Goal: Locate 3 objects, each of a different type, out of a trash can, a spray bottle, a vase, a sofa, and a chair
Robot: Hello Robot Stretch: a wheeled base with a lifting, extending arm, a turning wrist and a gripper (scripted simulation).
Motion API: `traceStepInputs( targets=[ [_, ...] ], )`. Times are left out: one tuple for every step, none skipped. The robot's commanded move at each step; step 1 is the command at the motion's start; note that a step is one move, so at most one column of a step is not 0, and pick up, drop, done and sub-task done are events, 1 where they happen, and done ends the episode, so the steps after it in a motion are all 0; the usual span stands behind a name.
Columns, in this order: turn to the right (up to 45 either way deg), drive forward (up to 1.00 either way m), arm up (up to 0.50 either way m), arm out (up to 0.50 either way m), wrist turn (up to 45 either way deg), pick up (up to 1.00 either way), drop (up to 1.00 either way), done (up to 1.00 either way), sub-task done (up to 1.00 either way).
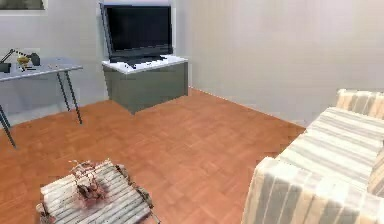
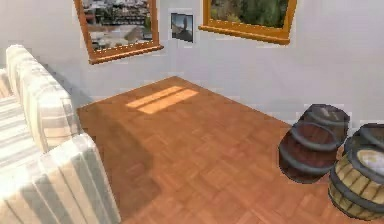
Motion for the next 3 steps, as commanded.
traceStepInputs(
  targets=[
    [-45.0,0.00,0.00,0.00,0.0,0.00,0.00,0.00,0.00],
    [-45.0,0.00,0.00,0.00,0.0,0.00,0.00,0.00,0.00],
    [-21.0,0.00,0.00,0.00,0.0,0.00,0.00,0.00,0.00]
  ],
)
